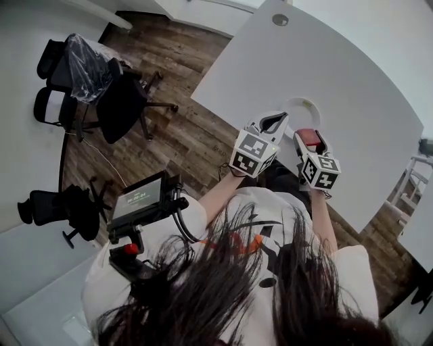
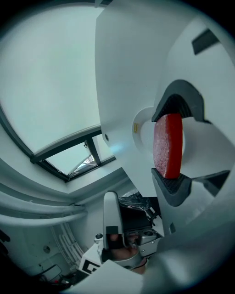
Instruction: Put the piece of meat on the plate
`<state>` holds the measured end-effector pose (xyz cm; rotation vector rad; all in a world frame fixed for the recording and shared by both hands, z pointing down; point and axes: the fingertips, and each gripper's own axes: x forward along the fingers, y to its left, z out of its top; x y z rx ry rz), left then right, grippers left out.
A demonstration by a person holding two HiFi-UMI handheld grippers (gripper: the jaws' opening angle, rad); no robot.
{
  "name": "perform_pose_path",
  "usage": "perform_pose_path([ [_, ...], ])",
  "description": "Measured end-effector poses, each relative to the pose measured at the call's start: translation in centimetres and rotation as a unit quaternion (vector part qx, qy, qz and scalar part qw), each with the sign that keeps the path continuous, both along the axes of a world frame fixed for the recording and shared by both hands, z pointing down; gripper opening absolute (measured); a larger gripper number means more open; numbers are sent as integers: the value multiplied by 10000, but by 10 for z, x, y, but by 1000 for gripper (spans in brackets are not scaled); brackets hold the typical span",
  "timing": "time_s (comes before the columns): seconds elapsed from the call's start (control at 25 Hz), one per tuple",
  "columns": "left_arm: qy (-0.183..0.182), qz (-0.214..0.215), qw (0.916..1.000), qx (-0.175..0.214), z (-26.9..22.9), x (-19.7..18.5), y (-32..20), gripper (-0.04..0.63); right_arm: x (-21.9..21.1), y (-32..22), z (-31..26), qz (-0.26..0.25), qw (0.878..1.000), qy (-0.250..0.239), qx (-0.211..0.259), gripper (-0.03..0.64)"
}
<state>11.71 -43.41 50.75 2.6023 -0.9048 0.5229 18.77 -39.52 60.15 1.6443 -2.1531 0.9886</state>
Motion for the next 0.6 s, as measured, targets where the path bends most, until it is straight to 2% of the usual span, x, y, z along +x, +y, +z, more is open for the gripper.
perform_pose_path([
  [0.32,-103,149,9997,-140,10,16,1,5,2,-10,18,-364,9984,402,-149,325],
  [0.6,-154,136,9997,-161,15,17,-3,5,0,-12,30,-565,9964,567,-271,325],
])
